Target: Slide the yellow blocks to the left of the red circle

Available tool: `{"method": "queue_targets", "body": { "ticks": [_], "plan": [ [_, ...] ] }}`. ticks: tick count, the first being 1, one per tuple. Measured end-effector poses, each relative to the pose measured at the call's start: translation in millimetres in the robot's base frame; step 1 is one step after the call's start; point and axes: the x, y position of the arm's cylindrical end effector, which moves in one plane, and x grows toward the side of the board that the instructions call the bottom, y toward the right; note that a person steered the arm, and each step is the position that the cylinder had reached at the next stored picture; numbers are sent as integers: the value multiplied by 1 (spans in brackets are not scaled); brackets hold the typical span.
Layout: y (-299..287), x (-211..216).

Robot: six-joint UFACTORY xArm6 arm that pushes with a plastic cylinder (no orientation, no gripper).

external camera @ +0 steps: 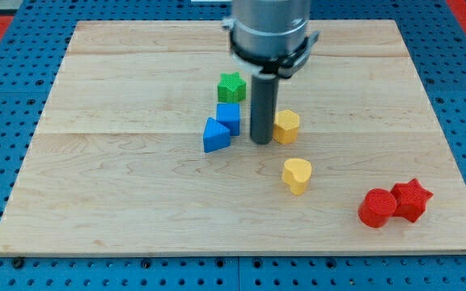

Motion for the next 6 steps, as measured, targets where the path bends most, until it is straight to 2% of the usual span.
{"method": "queue_targets", "body": {
  "ticks": [1, 2, 3, 4, 5, 6],
  "plan": [
    [4, -36],
    [61, -22],
    [71, 54],
    [45, 40],
    [-29, 58],
    [-6, 126]
  ]
}}
